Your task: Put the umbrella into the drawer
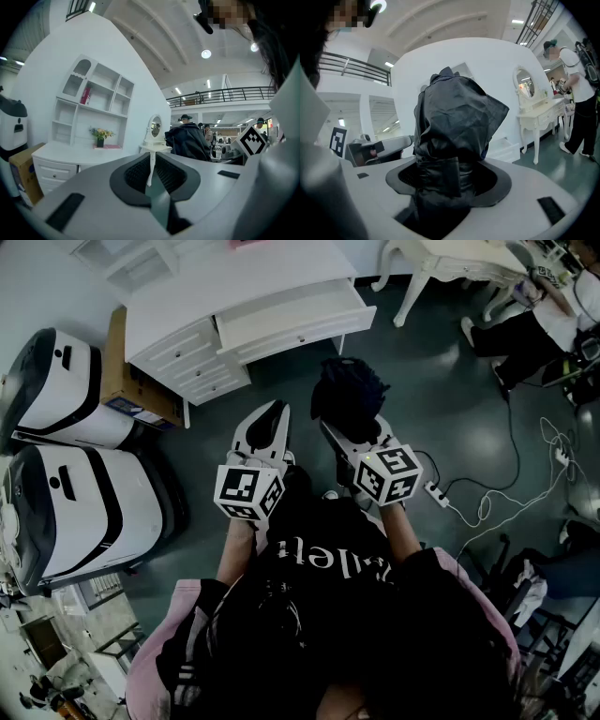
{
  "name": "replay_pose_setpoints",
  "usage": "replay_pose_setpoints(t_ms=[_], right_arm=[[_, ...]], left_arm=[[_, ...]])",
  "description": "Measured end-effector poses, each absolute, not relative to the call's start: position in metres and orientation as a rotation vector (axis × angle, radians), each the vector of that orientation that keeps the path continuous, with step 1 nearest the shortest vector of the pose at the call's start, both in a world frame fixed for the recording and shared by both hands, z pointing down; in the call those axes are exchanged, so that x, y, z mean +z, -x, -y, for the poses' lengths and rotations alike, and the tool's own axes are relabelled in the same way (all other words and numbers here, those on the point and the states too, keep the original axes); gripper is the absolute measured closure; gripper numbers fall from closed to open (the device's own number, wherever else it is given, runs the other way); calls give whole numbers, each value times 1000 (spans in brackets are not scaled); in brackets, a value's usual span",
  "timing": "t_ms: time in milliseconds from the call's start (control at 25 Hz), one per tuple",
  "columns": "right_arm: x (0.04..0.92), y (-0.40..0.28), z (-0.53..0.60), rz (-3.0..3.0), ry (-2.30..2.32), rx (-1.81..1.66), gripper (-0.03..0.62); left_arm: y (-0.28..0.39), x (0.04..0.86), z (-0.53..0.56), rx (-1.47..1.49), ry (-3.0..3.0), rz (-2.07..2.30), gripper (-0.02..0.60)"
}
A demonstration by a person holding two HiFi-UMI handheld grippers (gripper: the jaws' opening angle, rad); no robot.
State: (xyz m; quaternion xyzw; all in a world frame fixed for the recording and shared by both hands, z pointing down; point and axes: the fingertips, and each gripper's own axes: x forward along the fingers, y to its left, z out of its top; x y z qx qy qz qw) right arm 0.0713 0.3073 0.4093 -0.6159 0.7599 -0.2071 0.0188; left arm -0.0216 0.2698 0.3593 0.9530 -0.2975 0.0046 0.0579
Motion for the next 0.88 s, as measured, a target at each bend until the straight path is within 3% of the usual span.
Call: replay_pose_setpoints(t_ms=[880], right_arm=[[428, -61, -284, -2334, 1813, -795, 278]], left_arm=[[31, 372, -254, 42, -2836, 915, 535]])
